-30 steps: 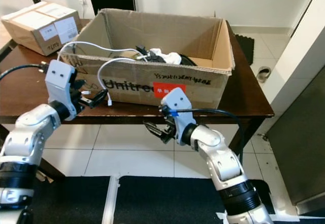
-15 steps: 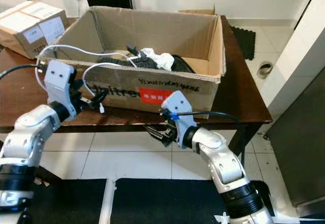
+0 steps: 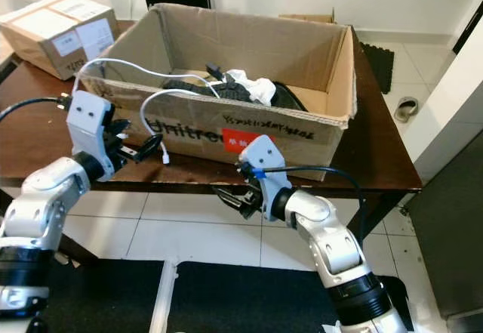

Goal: Picking trash to rubbish bin

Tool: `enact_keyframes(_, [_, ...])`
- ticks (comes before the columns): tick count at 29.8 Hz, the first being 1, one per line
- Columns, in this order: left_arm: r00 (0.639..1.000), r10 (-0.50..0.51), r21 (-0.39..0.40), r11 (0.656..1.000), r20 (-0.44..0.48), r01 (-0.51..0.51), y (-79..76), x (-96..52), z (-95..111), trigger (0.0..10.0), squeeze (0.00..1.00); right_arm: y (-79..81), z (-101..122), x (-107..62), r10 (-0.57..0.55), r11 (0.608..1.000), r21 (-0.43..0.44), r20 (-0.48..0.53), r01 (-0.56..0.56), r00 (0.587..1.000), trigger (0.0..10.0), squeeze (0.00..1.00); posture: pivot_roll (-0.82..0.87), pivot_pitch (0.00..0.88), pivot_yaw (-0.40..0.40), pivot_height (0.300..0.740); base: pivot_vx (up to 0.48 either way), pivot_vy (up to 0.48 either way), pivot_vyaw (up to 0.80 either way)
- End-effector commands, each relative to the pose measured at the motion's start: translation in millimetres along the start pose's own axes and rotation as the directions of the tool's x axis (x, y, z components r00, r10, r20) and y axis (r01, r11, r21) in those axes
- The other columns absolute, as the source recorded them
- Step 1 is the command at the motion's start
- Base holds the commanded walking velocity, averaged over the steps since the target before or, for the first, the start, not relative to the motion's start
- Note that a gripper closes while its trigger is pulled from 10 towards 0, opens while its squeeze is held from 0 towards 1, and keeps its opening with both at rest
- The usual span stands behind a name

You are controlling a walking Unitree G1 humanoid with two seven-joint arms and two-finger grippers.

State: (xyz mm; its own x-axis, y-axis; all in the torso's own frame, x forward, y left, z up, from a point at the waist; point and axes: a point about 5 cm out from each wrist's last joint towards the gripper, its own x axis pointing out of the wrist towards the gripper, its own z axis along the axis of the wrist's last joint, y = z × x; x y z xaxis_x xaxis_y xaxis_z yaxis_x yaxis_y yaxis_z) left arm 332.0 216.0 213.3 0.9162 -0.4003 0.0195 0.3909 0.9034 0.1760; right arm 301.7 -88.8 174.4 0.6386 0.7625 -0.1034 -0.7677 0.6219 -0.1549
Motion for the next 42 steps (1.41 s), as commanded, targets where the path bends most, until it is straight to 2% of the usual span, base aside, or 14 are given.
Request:
enact_keyframes(1, [1.0,-0.014,-0.002,1.0,-0.013,0.014,-2.6,-2.5,-4,10.0,0.0,5.9,-2,-0.4,0.025,1.0,0.006,-0.004,-0.025,1.0,10.0,0.0,0.02,0.133,0.008,0.74,0.0,0.0,0.0])
enact_keyframes(10, [1.0,-0.001,-0.037,0.999,-0.027,0.0,-6.6,-3.9,-10,10.0,0.0,6.5,-2,-1.0,0.028,1.0,0.006,-0.006,-0.028,1.0,10.0,0.0,0.02,0.128,0.009,0.74,0.0,0.0,0.0])
enact_keyframes(25, [0.999,-0.045,-0.073,0.996,-0.023,0.043,-17.9,-3.8,-13,10.0,0.0,6.7,-5,-1.8,0.025,1.0,0.008,-0.023,-0.025,0.999,10.0,0.0,0.01,0.12,0.01,0.74,0.0,0.0,0.0])
enact_keyframes(42, [0.998,-0.046,-0.096,0.994,-0.03,0.043,-23.0,-5.3,-15,10.0,0.0,6.7,-7,-2.2,0.024,1.0,0.008,-0.037,-0.024,0.999,10.0,0.0,0.01,0.126,0.009,0.74,-0.36,0.0,0.0])
